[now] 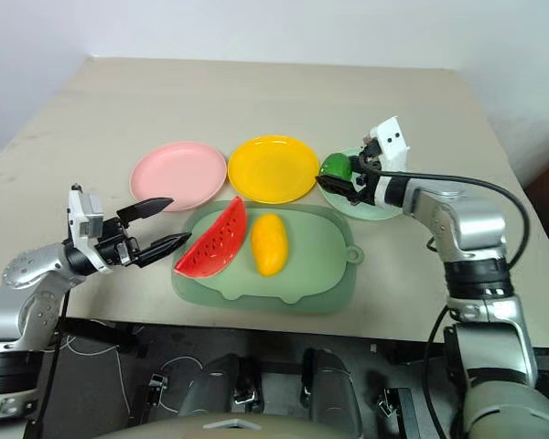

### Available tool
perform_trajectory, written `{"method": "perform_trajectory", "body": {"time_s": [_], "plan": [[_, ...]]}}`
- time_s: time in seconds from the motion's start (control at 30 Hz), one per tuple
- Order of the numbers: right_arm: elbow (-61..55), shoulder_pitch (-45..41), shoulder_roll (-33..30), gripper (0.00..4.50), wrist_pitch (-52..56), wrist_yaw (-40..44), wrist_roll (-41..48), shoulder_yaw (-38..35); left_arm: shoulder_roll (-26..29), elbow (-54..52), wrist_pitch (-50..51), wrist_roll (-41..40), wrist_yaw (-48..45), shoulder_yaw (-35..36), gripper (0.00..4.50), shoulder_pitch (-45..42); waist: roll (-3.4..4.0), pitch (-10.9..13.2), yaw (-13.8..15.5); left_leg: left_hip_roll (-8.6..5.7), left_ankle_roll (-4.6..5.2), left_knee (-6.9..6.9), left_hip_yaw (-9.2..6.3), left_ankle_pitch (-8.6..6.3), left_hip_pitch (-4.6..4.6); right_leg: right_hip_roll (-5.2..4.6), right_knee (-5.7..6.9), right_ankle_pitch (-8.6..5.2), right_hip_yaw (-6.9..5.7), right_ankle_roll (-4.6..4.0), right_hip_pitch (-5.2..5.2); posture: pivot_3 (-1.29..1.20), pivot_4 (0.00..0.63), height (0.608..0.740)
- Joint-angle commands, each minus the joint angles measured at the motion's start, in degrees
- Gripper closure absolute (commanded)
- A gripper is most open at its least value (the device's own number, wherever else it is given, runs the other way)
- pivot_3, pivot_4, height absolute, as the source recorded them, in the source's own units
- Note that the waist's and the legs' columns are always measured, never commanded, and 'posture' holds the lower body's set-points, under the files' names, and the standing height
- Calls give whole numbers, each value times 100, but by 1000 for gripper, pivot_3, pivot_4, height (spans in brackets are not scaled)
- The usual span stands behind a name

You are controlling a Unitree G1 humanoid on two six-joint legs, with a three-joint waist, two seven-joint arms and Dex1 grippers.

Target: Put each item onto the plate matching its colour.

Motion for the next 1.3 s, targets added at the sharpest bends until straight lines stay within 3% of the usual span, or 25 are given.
{"method": "perform_trajectory", "body": {"time_s": [0.03, 0.13, 0.23, 0.37, 0.47, 0.57, 0.8, 0.97, 1.07, 1.3], "plan": [[1823, -763, 175, 968, -1072, -33, -737, 157, 6, -377, 27, -57, 178, 79, 0, -37, 3, 2, -24, 0, 0, 2, 6, 1, 1, 1, 3, 1, 2, 1, -1, 0, 150, 696], [2747, -1132, 223, 968, -1426, 219, -1032, 261, 24, -473, 66, -72, 274, 93, 0, -15, 7, 4, -25, 0, -1, 4, 11, 1, 4, 0, 9, 4, 6, 7, -2, 0, 150, 696], [3219, -1345, 240, 41, -1640, 345, -1200, 235, 52, -500, 69, -76, 320, 131, 0, 26, 8, 5, -32, 1, 1, 2, 11, 2, 4, 1, 15, 6, 7, 12, -5, 0, 150, 696], [3383, -1451, 207, 41, -1798, 360, -1438, 248, 63, -490, 32, -76, 325, 159, 0, 78, 13, 7, -41, 3, -5, 3, 12, 6, 6, 1, 28, 6, 7, 15, -9, 0, 150, 696], [3022, -1357, 128, 41, -1768, 423, -1499, 198, 48, -493, 9, -85, 312, 153, 0, 123, 13, 8, -42, 3, -9, 5, 11, 7, 8, -1, 32, 6, 9, 15, -9, 0, 150, 696], [1922, -1023, -32, 41, -1436, 590, -1275, 30, 52, -509, -1, -105, 300, 176, 0, 174, 22, 13, -24, 2, -10, 4, 11, 6, 6, -3, 32, 6, 11, 14, -13, 0, 150, 696], [-1546, 51, -528, 41, 389, 714, -423, -297, 104, -534, 37, -137, 256, 244, 0, 257, 23, 14, -2, 3, -11, 3, 2, 5, 3, -8, 31, 3, 10, 9, -18, 0, 150, 696], [-3090, 373, -278, 41, 2249, 132, 319, -348, 78, -356, -65, -70, 132, 252, 0, 247, 24, 14, -21, 4, -11, 2, 1, 5, 5, -8, 27, -7, 10, -9, -18, 0, 150, 696], [-3504, 402, 166, 41, 3466, -392, 627, -323, 66, -227, -137, -35, 70, 233, 0, 185, 24, 14, -18, 4, -12, 0, 0, 5, 4, -8, 26, -6, 11, -10, -19, 0, 150, 696], [-3503, 239, 1296, 41, 4979, -1286, 760, -774, 43, -169, -145, -12, 55, 149, 0, 47, 24, 14, 12, 2, -12, 0, 2, 5, -5, -9, 18, -4, 10, -11, -21, 0, 150, 696]]}}
